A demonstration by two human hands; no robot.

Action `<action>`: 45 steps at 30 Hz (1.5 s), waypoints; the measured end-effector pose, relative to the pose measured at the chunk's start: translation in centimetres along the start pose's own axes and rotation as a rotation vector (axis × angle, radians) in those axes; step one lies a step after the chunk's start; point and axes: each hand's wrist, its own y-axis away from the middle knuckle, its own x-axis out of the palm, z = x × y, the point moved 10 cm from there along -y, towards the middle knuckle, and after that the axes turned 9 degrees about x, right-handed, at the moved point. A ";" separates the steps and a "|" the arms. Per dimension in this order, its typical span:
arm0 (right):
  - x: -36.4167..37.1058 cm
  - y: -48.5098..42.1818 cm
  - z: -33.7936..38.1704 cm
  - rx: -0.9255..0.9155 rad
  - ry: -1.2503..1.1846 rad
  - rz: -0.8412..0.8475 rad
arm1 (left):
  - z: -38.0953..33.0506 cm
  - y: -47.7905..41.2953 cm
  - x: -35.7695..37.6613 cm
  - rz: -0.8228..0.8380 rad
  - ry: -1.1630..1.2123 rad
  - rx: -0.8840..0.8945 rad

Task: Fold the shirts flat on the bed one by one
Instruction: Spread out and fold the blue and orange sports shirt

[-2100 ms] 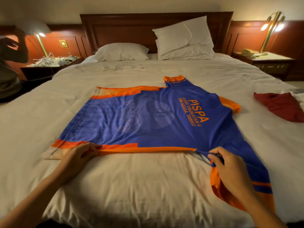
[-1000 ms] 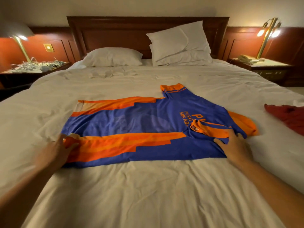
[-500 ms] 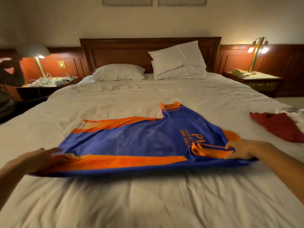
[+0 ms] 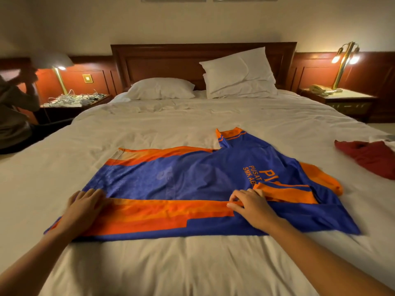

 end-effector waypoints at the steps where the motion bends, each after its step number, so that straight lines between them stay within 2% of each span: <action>1: -0.2 -0.6 0.1 -0.005 -0.010 -0.015 | 0.5 -0.3 0.1 -0.008 -0.017 -0.012; 7: -1.5 -4.4 -0.4 0.031 -0.077 -0.103 | 2.2 -3.0 0.5 -0.006 0.029 -0.006; 12: -0.2 -6.1 -1.5 0.040 -0.089 -0.049 | 1.3 -5.1 0.6 0.082 0.135 0.179; 20: 0.0 -5.5 -1.8 -0.060 -0.101 -0.072 | -0.4 -4.4 -0.9 -0.070 0.071 0.398; 25: 0.3 -5.5 -1.9 -0.045 -0.090 -0.040 | -1.0 -4.2 -0.7 -0.078 0.062 0.488; 27: 0.1 -5.7 -2.3 -0.022 -0.112 -0.056 | -0.5 -4.7 -1.0 -0.099 0.116 0.414; 32: -0.9 -7.2 -2.8 -0.007 -0.162 -0.113 | 4.0 -6.4 -1.2 -0.064 0.428 0.017; 34: -0.7 -8.2 -3.0 0.023 -0.177 -0.067 | 4.5 -7.4 -0.9 0.030 0.470 -0.028; 39: 1.4 -9.6 -3.8 0.134 -0.027 0.086 | 4.9 -8.1 1.3 0.335 0.380 -0.132; 42: 1.7 -9.2 -3.3 0.092 0.049 0.122 | 5.3 -7.9 0.9 0.416 0.397 -0.188; 45: 1.4 -8.8 -2.9 0.059 0.067 0.116 | 5.3 -7.6 0.0 0.375 0.462 -0.241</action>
